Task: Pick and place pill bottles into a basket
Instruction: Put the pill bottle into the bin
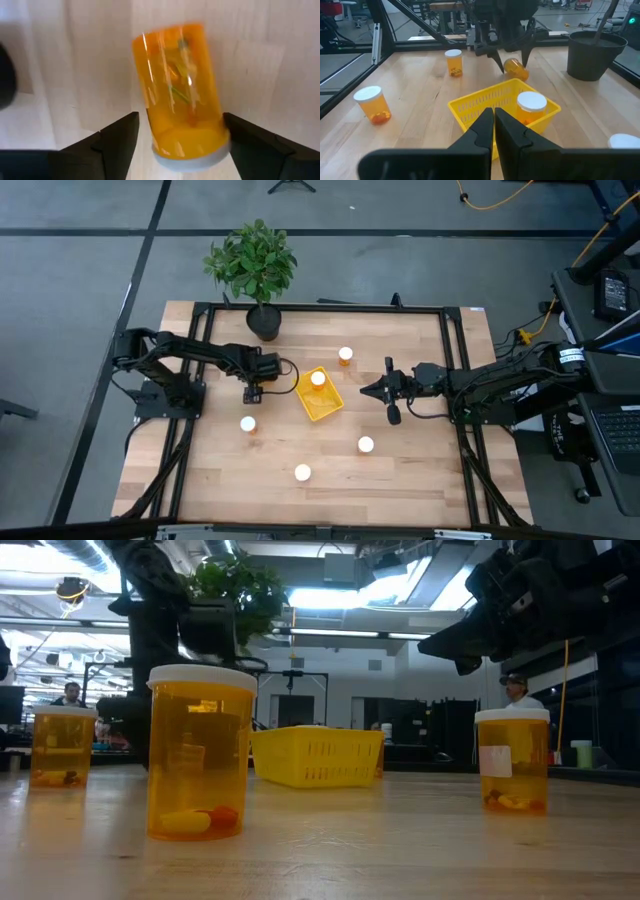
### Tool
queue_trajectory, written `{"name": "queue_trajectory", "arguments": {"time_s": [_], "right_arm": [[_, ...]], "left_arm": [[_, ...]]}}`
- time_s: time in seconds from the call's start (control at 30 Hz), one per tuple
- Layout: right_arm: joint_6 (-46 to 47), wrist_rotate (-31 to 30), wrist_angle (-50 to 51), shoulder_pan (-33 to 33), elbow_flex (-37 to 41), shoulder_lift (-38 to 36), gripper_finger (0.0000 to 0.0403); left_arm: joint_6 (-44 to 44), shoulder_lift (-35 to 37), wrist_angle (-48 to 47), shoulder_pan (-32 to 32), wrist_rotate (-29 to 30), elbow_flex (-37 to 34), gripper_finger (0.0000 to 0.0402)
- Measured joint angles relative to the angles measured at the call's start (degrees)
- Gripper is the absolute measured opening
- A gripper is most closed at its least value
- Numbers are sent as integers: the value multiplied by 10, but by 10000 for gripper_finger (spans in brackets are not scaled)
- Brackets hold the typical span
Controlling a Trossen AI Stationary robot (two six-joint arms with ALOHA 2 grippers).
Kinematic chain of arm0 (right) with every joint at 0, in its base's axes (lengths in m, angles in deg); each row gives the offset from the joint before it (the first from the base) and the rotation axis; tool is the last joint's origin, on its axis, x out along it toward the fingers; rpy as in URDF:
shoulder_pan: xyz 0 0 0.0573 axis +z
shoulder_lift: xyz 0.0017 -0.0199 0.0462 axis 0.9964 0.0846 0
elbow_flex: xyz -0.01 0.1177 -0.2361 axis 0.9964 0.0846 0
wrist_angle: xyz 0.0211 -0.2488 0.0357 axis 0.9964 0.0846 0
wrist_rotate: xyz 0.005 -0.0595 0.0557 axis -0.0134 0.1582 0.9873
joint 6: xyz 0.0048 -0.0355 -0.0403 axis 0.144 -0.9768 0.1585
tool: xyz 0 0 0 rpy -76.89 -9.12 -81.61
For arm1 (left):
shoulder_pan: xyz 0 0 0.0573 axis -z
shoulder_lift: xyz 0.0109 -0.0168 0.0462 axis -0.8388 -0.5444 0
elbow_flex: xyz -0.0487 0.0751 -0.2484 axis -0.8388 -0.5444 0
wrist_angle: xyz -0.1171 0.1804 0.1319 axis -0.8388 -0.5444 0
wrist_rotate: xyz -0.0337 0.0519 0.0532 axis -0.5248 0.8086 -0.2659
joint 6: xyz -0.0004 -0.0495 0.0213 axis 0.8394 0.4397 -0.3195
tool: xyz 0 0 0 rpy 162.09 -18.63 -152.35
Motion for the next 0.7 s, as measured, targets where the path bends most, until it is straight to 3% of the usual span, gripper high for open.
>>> {"name": "queue_trajectory", "arguments": {"time_s": [0.17,0.5,0.7], "right_arm": [[1,0,0,0,0,0,20],[1,0,1,0,0,0,20],[1,0,3,0,0,0,20]], "left_arm": [[0,2,3,0,-9,0,270],[0,2,-3,1,-14,0,212],[0,2,-7,1,-14,1,214]]}}
